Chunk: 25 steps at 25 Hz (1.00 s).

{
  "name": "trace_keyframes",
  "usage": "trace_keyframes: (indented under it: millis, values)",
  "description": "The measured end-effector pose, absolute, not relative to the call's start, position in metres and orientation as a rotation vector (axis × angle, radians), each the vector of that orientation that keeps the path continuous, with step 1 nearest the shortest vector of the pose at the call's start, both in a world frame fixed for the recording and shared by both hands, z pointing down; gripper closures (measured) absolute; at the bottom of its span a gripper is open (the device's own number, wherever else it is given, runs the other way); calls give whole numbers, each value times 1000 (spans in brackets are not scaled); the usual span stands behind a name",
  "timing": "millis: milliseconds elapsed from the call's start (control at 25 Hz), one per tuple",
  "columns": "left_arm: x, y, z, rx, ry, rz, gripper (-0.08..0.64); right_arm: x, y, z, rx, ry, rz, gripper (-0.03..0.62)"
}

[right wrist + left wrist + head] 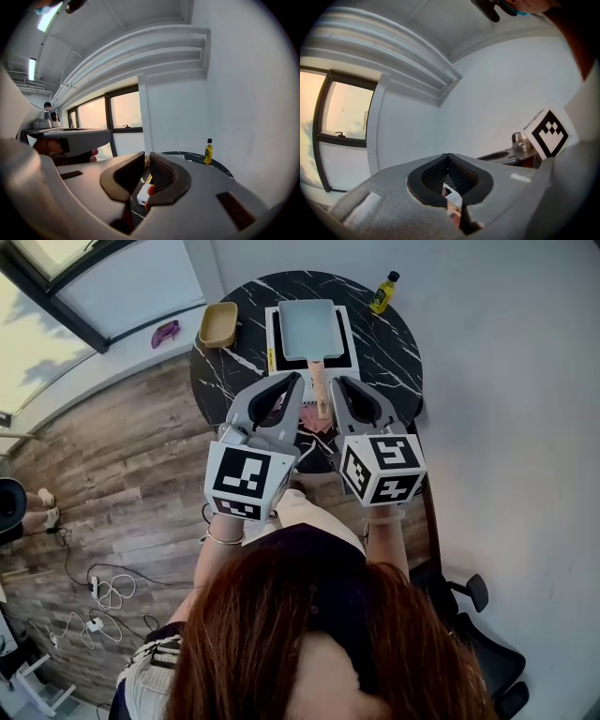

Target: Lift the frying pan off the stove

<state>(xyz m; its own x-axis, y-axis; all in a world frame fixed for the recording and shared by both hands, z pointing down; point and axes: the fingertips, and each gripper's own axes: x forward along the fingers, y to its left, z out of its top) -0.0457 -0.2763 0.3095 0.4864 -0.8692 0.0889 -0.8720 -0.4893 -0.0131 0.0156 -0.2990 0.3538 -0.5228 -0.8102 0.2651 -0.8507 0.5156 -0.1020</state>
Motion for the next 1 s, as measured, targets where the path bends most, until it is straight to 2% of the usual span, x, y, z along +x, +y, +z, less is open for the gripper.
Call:
trace_keyframes:
  millis: [1000]
  values:
    - [-51,-343,347,2527,-1704,165,548,10,-372,439,1172,-2509,549,452]
